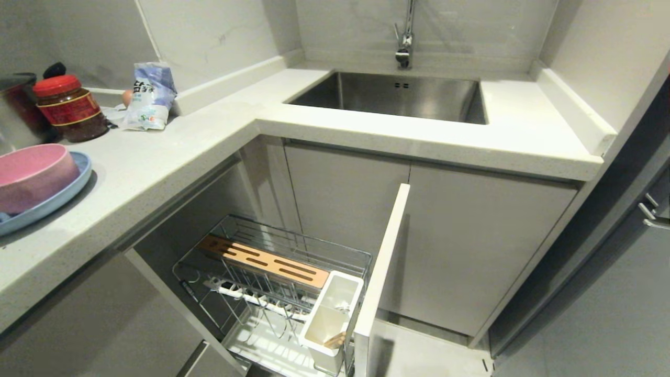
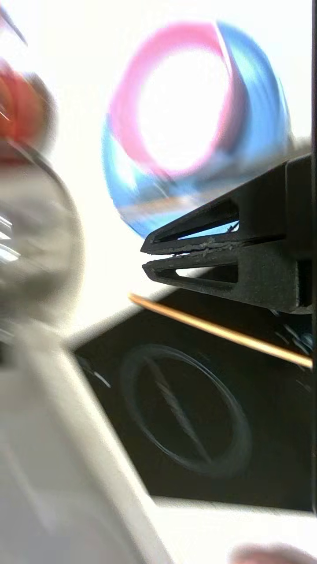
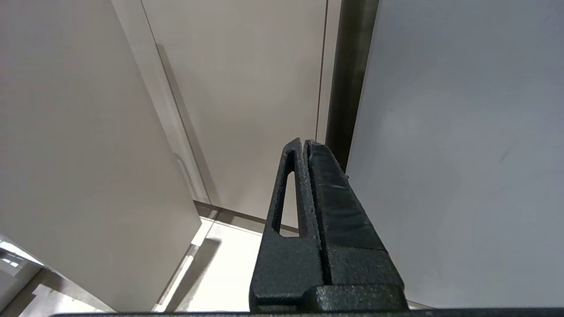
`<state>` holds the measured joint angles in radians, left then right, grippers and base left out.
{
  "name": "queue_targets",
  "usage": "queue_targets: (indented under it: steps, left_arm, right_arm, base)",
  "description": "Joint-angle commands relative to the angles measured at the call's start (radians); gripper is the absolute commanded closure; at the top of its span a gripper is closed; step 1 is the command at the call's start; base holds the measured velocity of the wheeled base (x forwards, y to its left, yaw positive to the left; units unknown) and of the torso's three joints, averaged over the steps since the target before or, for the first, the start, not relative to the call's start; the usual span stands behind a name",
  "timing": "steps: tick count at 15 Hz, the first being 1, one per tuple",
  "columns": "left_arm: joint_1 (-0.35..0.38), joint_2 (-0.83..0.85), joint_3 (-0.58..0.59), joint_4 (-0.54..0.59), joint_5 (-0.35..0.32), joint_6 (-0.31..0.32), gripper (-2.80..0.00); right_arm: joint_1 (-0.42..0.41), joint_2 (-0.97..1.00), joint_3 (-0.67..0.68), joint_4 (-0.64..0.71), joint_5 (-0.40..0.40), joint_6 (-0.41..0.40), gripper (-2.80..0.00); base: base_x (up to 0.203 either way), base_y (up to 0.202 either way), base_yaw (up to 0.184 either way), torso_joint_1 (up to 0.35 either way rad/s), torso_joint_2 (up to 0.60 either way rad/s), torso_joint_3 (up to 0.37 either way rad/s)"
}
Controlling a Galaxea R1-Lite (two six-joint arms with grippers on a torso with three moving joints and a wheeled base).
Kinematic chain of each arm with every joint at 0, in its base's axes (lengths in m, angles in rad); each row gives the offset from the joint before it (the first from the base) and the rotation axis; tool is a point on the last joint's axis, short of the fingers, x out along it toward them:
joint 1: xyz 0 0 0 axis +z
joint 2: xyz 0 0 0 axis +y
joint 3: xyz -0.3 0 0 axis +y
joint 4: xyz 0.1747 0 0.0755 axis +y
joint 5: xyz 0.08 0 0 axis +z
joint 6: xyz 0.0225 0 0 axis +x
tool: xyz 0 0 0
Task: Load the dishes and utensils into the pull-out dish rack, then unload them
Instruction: Close the cupboard
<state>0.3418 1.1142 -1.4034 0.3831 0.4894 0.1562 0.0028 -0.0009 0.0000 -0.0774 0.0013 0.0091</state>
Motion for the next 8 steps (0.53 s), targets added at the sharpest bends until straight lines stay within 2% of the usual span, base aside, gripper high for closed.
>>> queue_targets:
  steps: [1, 3, 4, 6, 8]
  left_arm:
    - [-0.076, -0.054, 0.01, -0.059, -0.012, -0.022, 0.0]
    - [-0.189, -0.12, 0.057, -0.111, -0.035, -0.034, 0.0]
    - [-0.231, -0.168, 0.103, -0.138, -0.086, -0.034, 0.0]
    - [-0.253, -0.285, 0.213, -0.157, -0.242, -0.033, 0.0]
    - [-0.257, -0.438, 0.397, -0.181, -0.329, -0.034, 0.0]
  right_arm:
    - [0.0, -0.001, 0.026, -0.001, 0.0, 0.0, 0.0]
    - [0.0, -0.001, 0.026, -0.001, 0.0, 0.0, 0.0]
    - [0.0, -0.001, 0.026, -0.001, 0.0, 0.0, 0.0]
    - [0.0, -0.001, 0.026, -0.001, 0.0, 0.0, 0.0]
    - [0.0, -0.001, 0.026, -0.001, 0.0, 0.0, 0.0]
  base:
    - [0.0, 0.0, 0.0, 0.0, 0.0, 0.0]
    - [0.0, 0.0, 0.0, 0.0, 0.0, 0.0]
    - [0.0, 0.0, 0.0, 0.0, 0.0, 0.0]
    - [0.0, 0.0, 0.0, 0.0, 0.0, 0.0]
    - [0.0, 0.0, 0.0, 0.0, 0.0, 0.0]
